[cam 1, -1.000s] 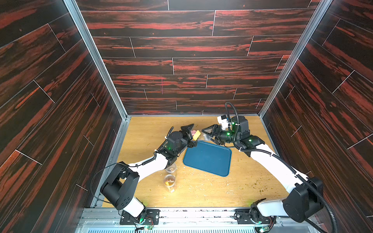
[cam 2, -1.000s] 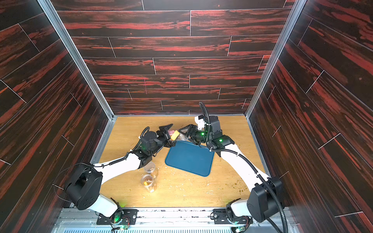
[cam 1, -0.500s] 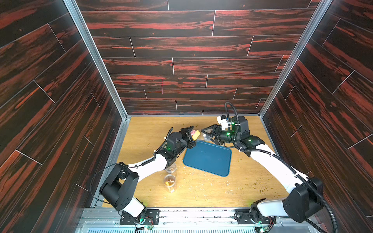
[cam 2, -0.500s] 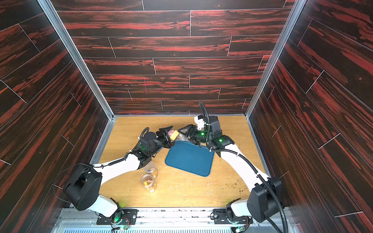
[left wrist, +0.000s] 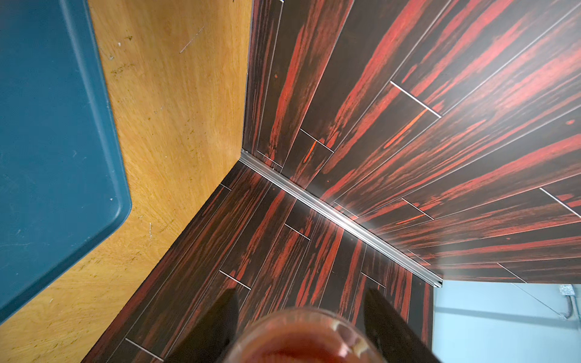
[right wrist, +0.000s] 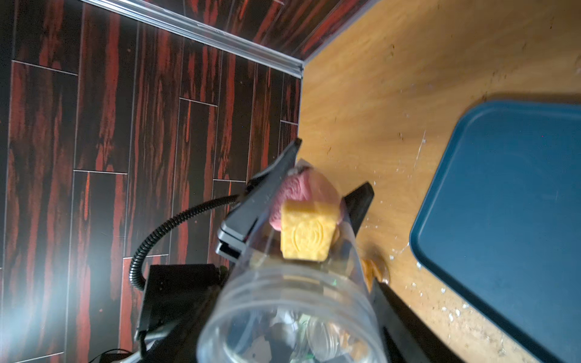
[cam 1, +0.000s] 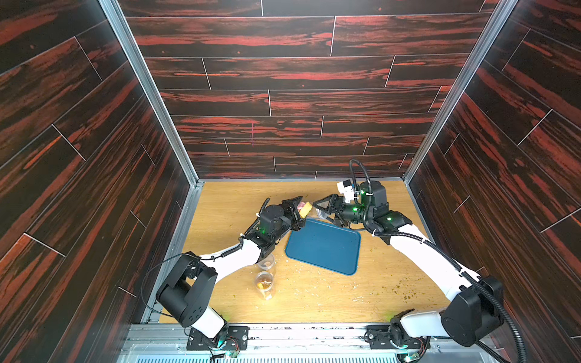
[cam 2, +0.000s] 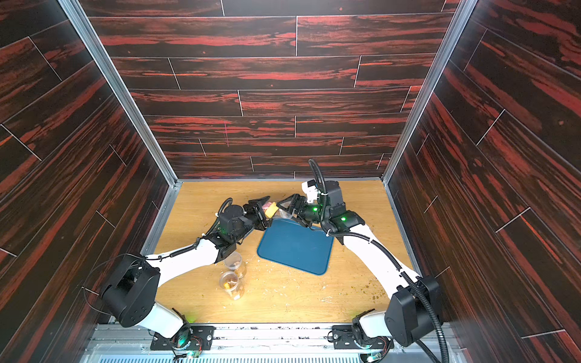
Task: Pour the cookies out of the jar
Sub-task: Pick up the jar from the center of the board.
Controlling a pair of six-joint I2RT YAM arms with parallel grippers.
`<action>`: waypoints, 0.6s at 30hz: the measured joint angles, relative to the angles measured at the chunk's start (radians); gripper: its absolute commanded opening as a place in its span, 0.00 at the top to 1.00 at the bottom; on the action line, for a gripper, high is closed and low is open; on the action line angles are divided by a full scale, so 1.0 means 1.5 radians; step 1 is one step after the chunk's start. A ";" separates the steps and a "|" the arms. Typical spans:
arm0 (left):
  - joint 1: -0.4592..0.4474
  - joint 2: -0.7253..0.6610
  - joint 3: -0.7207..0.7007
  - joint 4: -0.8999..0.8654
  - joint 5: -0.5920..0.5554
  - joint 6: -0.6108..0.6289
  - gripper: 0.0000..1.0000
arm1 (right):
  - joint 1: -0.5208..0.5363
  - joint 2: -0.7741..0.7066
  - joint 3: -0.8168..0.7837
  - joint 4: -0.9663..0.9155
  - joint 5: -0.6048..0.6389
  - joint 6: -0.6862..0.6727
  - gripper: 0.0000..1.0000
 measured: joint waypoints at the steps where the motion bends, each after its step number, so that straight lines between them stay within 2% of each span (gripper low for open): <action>1: 0.001 0.000 0.000 0.000 0.000 0.000 0.43 | 0.001 0.003 0.002 -0.003 -0.001 -0.002 0.13; 6: 0.001 0.000 0.000 -0.001 -0.001 0.000 0.45 | 0.001 0.009 0.015 -0.019 -0.004 -0.007 0.07; 12: 0.002 -0.001 0.000 -0.016 0.002 -0.003 0.47 | 0.001 0.009 0.056 -0.070 0.004 -0.025 0.07; 18: 0.002 -0.003 0.000 -0.023 0.007 -0.003 0.47 | 0.001 0.011 0.077 -0.117 0.014 -0.042 0.15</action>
